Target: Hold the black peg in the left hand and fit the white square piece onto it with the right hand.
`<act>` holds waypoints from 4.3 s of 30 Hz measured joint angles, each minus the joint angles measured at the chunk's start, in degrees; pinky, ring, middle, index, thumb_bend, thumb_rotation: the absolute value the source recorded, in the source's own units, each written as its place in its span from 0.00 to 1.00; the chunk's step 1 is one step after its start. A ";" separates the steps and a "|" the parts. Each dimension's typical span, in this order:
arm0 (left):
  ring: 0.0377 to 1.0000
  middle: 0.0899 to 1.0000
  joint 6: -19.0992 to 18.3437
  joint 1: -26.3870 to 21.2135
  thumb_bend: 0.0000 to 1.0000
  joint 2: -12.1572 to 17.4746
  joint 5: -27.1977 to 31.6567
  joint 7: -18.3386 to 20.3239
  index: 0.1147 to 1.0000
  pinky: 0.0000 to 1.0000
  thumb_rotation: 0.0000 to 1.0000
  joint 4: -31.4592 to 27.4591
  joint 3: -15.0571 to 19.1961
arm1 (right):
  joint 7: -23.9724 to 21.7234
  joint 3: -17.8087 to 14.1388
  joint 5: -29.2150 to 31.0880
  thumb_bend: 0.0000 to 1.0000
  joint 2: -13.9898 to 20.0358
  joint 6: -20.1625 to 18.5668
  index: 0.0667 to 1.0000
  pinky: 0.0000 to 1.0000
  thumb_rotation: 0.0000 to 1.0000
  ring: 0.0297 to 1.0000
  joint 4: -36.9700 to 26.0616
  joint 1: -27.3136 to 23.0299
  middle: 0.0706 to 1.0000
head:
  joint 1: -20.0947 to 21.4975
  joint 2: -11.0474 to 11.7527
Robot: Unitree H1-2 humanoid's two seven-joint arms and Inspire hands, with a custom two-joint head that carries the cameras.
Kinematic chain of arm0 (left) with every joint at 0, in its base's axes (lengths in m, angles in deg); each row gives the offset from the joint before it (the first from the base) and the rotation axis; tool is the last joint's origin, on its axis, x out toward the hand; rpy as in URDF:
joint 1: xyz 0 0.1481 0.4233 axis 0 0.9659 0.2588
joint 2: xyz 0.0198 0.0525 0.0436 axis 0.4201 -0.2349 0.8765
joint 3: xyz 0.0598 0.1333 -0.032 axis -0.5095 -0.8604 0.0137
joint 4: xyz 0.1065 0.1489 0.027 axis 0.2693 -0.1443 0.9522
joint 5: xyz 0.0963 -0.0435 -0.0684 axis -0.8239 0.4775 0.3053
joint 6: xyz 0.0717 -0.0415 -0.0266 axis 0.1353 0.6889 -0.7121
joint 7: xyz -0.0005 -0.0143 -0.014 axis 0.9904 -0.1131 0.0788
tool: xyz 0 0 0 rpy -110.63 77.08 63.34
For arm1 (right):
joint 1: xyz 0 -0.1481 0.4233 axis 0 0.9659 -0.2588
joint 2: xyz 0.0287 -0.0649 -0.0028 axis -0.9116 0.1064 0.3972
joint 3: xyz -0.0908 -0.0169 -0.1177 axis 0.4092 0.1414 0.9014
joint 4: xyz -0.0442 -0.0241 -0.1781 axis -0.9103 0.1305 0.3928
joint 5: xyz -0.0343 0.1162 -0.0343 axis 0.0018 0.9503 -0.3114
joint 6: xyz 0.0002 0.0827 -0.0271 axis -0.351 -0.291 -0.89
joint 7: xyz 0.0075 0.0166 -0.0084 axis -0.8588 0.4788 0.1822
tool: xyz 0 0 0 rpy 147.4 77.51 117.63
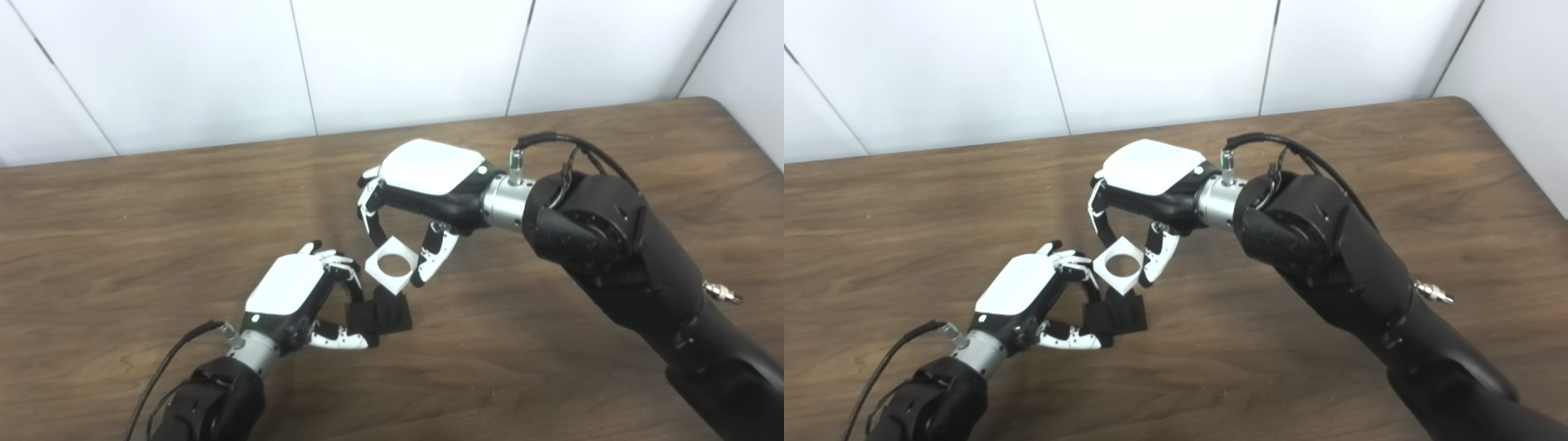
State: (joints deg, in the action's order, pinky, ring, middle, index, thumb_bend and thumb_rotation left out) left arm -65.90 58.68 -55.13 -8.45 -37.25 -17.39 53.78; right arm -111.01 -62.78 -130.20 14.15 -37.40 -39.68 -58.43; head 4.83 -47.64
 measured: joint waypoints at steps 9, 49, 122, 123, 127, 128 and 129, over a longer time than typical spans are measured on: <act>0.87 0.76 -0.10 -0.12 0.52 -0.15 -0.01 0.00 0.42 1.00 0.05 0.03 -0.22 | -0.95 0.84 -0.29 0.52 -0.65 1.35 0.45 0.84 0.13 0.89 0.86 0.87 0.73 | 0.00 -0.53; 0.87 0.76 -0.38 -0.49 0.52 -0.08 -0.31 0.73 0.42 1.00 0.05 -0.16 -0.30 | 0.96 0.52 -2.41 0.52 -2.67 5.42 0.45 0.82 0.13 0.89 5.06 3.63 0.73 | 0.53 -1.06; 0.88 0.76 -2.13 -0.54 0.52 -0.17 -0.98 1.12 0.42 1.00 0.05 -0.98 -1.13 | 0.06 -1.30 -3.71 1.00 -2.66 5.16 0.63 0.79 0.21 0.90 6.12 5.58 0.80 | 1.58 -1.41; 0.88 0.76 -2.13 -0.55 0.52 -0.17 -0.95 1.12 0.42 1.00 0.05 -0.98 -1.13 | -0.10 -1.43 -3.75 1.00 -2.65 5.08 0.63 0.80 0.21 0.90 6.08 5.57 0.81 | 1.58 -1.41; 0.88 0.76 -2.12 -0.57 0.52 -0.16 -0.93 1.11 0.42 1.00 0.05 -0.96 -1.13 | -1.36 -2.16 -3.76 1.00 -2.46 4.57 0.64 0.81 0.21 0.91 5.63 5.55 0.81 | 1.58 -1.23; 0.87 0.76 -2.12 -0.59 0.52 -0.16 -0.94 1.11 0.42 1.00 0.05 -0.96 -1.13 | -1.41 -2.50 -3.74 1.00 -2.38 4.28 0.64 0.81 0.21 0.91 5.59 5.55 0.81 | 1.58 -1.23; 0.87 0.76 -2.09 -0.60 0.52 -0.16 -0.94 1.09 0.42 1.00 0.05 -0.95 -1.13 | -1.43 -2.86 -3.68 1.00 -2.25 4.13 0.63 0.81 0.21 0.91 5.52 5.55 0.81 | 1.49 -1.23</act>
State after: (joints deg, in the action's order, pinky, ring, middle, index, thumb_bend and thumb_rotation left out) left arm -67.99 58.08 -55.29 -9.39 -36.16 -18.33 52.65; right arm -112.44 -65.64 -133.88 11.90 -33.27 -34.17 -52.88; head 6.33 -48.87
